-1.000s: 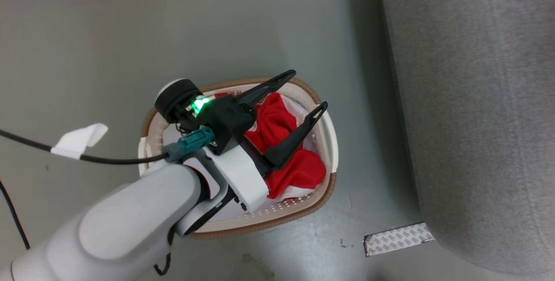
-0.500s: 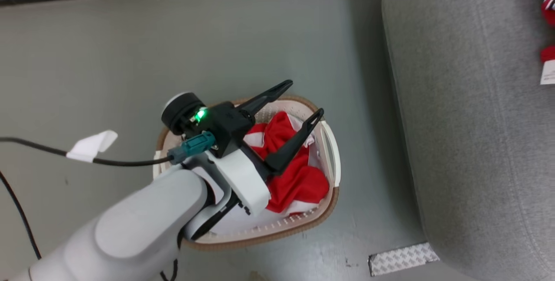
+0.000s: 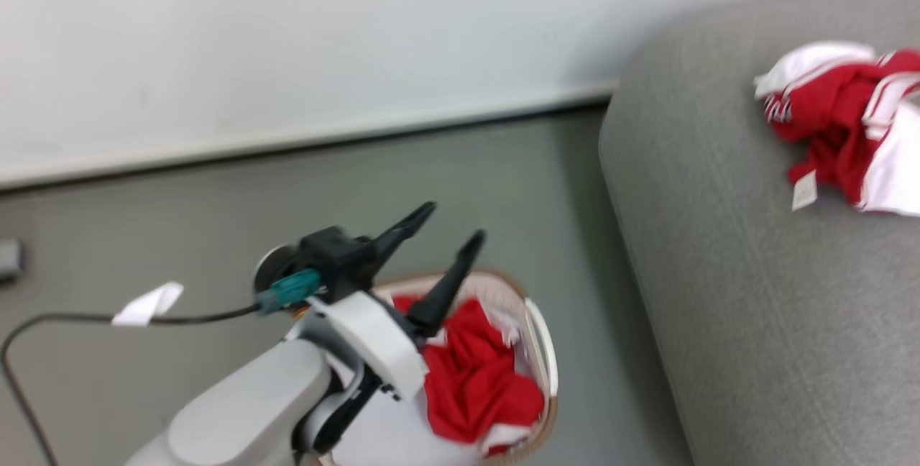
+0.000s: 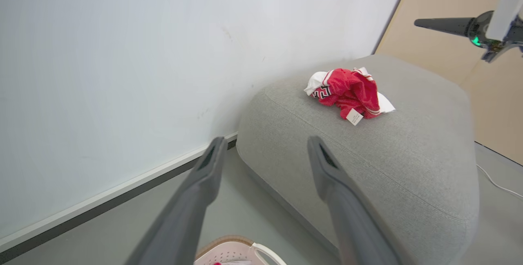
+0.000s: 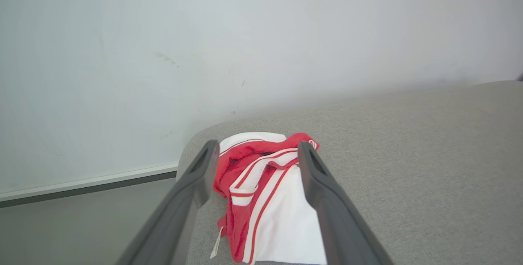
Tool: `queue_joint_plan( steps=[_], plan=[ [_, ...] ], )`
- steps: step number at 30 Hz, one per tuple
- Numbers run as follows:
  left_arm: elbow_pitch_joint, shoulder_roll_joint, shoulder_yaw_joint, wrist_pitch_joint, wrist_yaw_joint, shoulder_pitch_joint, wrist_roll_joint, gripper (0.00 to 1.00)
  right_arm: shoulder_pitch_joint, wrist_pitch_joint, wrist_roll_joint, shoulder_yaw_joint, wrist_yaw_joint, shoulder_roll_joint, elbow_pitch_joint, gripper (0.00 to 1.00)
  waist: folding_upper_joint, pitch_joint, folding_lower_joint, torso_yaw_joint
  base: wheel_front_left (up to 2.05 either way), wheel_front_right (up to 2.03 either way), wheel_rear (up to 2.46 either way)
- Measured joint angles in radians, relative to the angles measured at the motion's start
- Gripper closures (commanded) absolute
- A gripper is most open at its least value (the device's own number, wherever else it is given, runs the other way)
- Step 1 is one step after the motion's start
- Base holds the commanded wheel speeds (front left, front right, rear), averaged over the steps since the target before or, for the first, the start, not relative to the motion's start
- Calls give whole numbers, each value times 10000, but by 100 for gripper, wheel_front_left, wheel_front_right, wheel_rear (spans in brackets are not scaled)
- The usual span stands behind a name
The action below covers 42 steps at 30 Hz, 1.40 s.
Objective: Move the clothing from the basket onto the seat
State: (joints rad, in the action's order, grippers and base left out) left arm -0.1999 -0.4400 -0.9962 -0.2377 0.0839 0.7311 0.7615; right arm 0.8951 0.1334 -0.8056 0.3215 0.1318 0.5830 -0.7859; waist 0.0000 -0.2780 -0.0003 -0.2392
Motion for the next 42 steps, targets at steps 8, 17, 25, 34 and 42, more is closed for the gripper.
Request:
queue_joint_plan(
  steps=[8, 17, 25, 34, 42],
  plan=[
    [-174, -232, 1116, -205, 491, -850, 437, 0, -1243, -650, -326, 355, 0, 558, 2339, 0, 0, 1699, -2, 339, 0, 0, 0],
    [50, -403, 2721, -251, 851, -2342, 466, 0, -3027, -1716, 174, -111, 0, -52, 4385, 0, 0, 2795, 0, 1270, 0, 0, 0],
    [477, -424, 4458, -255, 1060, -3905, -180, 0, -5107, -2679, 1565, -686, 0, -1499, 5582, 0, 0, 3314, 1, 2084, 0, 0, 0],
    [1174, 311, 6788, -263, 1001, -6148, -1563, 0, -7391, -3837, 2326, -1373, 0, -3035, 5660, 0, 0, 3491, 3, 2464, 0, 0, 0],
    [1266, 1457, 8107, -263, 481, -7285, -2746, 0, -8161, -3948, 3645, -1685, 0, -3703, 5672, 0, 0, 3435, 3, 2541, 0, 0, 0]
  ],
)
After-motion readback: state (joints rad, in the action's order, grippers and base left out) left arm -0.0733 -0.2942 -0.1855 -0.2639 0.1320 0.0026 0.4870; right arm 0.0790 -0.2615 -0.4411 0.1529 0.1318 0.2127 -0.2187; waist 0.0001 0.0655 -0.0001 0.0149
